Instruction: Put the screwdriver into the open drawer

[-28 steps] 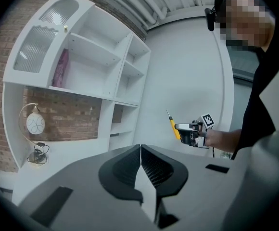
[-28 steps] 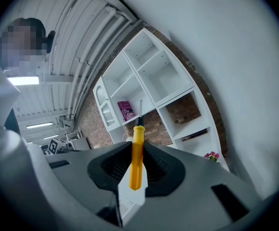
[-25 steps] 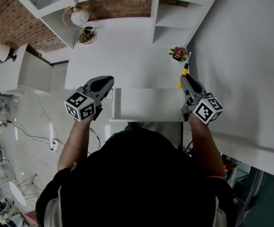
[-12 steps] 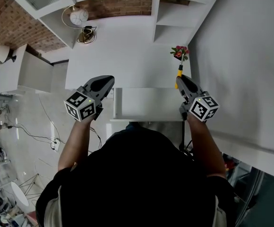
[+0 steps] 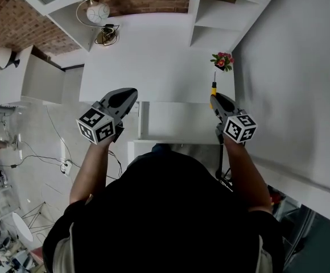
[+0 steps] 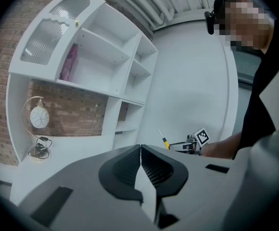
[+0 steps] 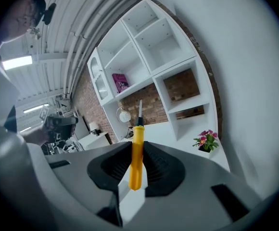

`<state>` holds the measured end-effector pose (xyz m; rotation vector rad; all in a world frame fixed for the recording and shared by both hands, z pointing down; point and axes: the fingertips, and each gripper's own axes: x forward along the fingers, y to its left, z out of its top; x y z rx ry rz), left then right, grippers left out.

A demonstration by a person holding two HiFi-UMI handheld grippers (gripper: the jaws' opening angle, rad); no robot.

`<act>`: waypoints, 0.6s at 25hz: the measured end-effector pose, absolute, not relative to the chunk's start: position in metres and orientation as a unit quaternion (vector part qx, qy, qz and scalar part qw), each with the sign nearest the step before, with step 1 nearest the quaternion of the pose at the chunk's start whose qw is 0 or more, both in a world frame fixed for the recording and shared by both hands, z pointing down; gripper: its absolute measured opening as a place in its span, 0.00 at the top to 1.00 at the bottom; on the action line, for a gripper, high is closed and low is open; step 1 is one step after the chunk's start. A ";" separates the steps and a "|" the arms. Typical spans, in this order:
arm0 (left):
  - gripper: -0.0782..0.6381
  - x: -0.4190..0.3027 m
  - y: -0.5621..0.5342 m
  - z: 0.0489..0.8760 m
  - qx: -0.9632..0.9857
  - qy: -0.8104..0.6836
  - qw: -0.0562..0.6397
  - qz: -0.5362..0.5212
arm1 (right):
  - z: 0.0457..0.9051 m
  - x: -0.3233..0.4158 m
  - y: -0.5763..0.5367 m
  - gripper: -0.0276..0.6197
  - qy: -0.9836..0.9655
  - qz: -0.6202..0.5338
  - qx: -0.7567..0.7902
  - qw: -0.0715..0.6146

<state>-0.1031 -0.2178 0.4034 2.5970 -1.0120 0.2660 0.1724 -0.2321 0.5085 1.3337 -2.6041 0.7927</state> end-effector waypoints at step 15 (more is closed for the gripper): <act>0.86 -0.129 -0.232 0.429 0.902 -0.374 0.192 0.097 | 0.598 0.144 -0.234 0.84 -0.864 0.268 0.402 0.142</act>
